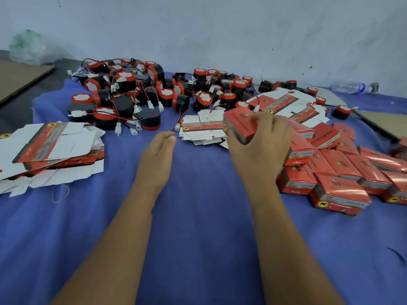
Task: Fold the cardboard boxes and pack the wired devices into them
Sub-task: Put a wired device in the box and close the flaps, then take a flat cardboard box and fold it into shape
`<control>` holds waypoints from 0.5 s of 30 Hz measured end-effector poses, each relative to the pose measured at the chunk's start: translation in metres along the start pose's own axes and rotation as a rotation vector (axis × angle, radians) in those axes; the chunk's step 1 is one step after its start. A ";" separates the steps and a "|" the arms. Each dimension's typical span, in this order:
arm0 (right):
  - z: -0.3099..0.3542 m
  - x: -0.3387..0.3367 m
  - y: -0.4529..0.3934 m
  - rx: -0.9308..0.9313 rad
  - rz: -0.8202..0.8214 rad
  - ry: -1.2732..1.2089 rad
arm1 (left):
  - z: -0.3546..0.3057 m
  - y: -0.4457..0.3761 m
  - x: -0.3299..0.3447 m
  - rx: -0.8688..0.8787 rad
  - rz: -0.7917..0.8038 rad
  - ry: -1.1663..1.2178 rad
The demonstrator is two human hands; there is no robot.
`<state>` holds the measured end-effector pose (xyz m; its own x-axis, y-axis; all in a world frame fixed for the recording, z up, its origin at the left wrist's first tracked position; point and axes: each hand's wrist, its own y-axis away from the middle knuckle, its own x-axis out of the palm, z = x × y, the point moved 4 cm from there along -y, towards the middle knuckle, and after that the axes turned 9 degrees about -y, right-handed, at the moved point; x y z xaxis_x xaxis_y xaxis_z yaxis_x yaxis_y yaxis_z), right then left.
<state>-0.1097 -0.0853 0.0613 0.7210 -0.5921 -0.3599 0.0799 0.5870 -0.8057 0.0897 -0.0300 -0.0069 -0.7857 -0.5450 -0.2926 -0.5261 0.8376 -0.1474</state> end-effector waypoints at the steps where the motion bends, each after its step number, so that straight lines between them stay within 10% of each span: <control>1: -0.009 -0.006 -0.003 0.026 0.010 0.051 | 0.002 0.000 0.000 -0.007 -0.004 -0.015; 9: -0.054 -0.033 -0.019 0.296 0.161 0.464 | 0.005 -0.002 0.000 -0.013 -0.016 -0.129; 15: 0.006 0.022 -0.025 -0.015 0.341 0.056 | 0.006 -0.003 0.001 -0.007 -0.018 -0.162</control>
<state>-0.0919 -0.1093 0.0764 0.6659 -0.3924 -0.6345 -0.1696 0.7486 -0.6410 0.0922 -0.0324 -0.0123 -0.7136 -0.5462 -0.4386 -0.5423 0.8271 -0.1476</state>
